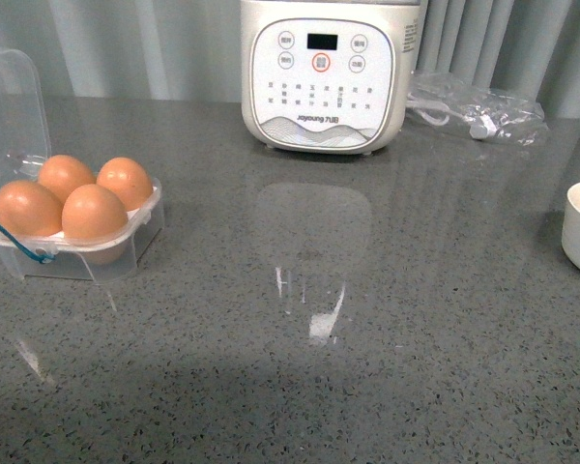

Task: Put egg into box

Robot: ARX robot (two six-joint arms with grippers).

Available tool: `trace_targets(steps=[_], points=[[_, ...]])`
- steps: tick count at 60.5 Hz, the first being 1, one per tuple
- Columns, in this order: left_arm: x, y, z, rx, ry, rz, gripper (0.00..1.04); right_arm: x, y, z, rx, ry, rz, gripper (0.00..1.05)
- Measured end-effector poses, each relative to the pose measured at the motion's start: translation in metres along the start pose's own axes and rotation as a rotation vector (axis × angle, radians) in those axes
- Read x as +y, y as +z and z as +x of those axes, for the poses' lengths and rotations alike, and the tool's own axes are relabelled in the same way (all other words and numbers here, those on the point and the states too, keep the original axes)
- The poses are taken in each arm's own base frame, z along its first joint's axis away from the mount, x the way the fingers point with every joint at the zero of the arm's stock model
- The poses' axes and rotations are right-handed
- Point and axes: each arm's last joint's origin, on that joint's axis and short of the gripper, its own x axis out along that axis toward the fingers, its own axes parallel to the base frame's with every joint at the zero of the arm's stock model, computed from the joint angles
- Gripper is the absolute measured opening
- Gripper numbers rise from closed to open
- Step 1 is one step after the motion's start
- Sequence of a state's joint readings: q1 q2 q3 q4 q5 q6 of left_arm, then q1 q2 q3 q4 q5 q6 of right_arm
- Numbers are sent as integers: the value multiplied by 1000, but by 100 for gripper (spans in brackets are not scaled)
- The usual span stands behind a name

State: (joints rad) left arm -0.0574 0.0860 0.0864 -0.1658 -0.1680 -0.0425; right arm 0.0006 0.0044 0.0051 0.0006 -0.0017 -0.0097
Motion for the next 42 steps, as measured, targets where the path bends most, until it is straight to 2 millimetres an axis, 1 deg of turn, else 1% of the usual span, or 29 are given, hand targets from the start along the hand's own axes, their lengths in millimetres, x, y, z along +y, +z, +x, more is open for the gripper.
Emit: trace_targets(steps=[2,4,6,9,11,18,22,25,27,35,42], points=[[-1,1,1,165,85,28,98,0,0,0,0,0,0,98],[-3,2,1,259,140,67,98,0,0,0,0,0,0,98],[-4,3,2,316,173,97,98,0,0,0,0,0,0,98],[-6,5,4,334,180,113,98,0,0,0,0,1,0,98],[-8,11,5,319,179,113,98,0,0,0,0,0,0,98],[-12,42,12,201,152,67,98,0,0,0,0,0,0,98],[-12,51,18,175,129,54,98,0,0,0,0,0,0,98],[-9,61,29,148,96,42,98,0,0,0,0,0,0,98],[-7,63,33,140,91,41,98,0,0,0,0,0,0,98],[12,84,58,95,90,27,98,0,0,0,0,0,0,98],[38,95,85,95,150,67,98,0,0,0,0,0,0,98]])
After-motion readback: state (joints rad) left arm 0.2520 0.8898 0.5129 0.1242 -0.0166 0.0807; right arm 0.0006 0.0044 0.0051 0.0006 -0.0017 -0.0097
